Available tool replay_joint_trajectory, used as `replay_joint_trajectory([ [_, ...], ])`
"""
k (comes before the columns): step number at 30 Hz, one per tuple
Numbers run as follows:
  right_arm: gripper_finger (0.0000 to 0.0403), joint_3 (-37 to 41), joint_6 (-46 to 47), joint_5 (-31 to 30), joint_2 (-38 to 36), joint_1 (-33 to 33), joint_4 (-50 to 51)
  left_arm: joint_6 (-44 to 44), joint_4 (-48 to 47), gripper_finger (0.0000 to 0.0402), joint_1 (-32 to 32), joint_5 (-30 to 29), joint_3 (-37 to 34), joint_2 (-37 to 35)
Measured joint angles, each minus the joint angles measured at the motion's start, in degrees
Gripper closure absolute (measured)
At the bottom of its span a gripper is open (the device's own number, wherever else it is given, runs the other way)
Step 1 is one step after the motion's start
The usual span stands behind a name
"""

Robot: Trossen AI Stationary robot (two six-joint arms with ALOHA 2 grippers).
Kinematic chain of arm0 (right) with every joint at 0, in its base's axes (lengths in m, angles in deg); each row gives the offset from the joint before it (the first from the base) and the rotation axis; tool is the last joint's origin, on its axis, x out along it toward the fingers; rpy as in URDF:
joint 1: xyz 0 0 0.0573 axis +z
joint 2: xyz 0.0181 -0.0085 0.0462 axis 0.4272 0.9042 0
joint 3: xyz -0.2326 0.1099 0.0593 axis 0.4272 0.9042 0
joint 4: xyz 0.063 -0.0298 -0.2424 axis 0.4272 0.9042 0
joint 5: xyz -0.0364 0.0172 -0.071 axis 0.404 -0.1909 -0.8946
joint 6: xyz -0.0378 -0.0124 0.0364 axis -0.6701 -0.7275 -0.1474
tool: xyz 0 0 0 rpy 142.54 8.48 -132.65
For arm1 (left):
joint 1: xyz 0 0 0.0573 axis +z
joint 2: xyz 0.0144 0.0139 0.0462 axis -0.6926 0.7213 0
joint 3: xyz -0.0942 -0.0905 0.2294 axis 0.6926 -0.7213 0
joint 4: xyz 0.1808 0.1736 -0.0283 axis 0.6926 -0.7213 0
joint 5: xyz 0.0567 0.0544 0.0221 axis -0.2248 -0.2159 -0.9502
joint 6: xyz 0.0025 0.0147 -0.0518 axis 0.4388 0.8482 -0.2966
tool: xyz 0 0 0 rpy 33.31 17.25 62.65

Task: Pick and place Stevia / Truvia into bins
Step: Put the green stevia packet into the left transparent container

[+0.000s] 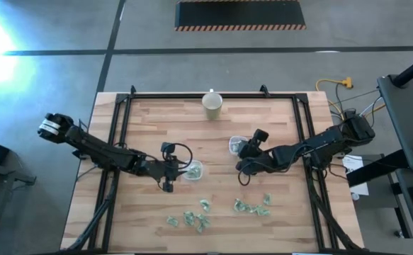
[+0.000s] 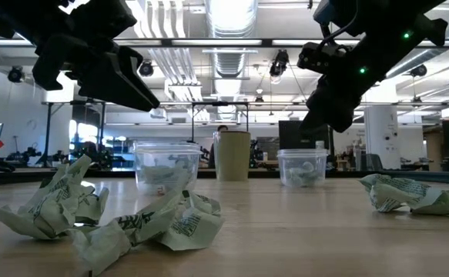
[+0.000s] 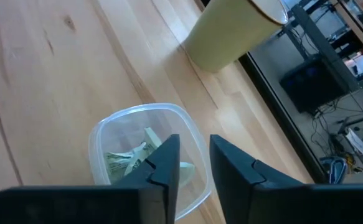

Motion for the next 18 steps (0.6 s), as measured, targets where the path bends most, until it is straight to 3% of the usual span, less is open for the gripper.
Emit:
replay_joint_trajectory([
  [6,0.0306,-0.2,-1.3,0.0,-0.2,1.1,-0.1,-0.3,0.1,0.0283,-0.1,3.9,0.1,0.0],
  [18,0.0318,-0.3,-4.8,0.4,-0.5,5.7,-0.1,-6.6,0.2,0.0283,-0.5,26.9,0.0,0.0],
])
